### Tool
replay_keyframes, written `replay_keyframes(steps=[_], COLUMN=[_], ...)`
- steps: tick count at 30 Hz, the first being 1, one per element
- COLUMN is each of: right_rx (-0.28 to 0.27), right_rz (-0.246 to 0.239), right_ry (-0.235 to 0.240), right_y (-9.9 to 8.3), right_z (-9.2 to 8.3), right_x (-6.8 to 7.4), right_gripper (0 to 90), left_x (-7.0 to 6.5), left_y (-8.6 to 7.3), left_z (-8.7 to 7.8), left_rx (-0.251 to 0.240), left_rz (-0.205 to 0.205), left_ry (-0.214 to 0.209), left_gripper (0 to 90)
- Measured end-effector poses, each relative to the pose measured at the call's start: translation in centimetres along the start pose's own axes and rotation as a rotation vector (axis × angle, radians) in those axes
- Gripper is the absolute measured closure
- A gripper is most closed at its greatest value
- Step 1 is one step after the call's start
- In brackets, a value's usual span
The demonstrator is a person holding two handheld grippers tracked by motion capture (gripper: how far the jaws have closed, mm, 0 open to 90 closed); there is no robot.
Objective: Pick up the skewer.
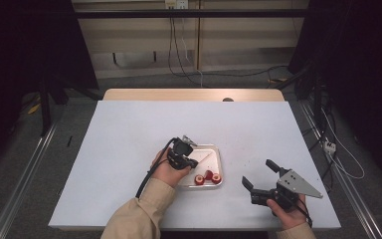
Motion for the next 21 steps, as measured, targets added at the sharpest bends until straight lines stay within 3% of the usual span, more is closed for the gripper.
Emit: replay_keyframes(steps=[7, 14, 17, 21], right_rx=[0.004, 0.008, 0.007, 0.003], right_rz=[-0.001, -0.006, -0.008, 0.000], right_ry=[0.005, 0.009, 0.008, 0.006], right_y=[-0.1, -0.2, -0.1, -0.1], right_z=[0.1, 0.2, 0.2, 0.3], right_x=[0.1, 0.2, 0.1, 0.2], right_gripper=[0.9, 0.9, 0.9, 0.9], left_x=[0.3, 0.5, 0.3, 0.2], left_y=[-0.1, -0.7, -1.3, -1.3], left_z=[-1.1, -2.2, -1.8, -1.4], left_rx=[-0.016, 0.003, 0.046, 0.042], left_rz=[-0.017, -0.018, -0.008, -0.007], left_ry=[-0.013, -0.008, -0.011, -0.019], left_gripper=[90.0, 90.0, 89.9, 89.5])
Point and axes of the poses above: each handheld gripper's, and its own axes: z roughly forward along the jaws, y roughly out of its top, x roughly to its left, the point moved 9 cm from there along z, roughly forward along the jaws, and after that the axes turned 11 degrees about z, right-handed, at the moved point
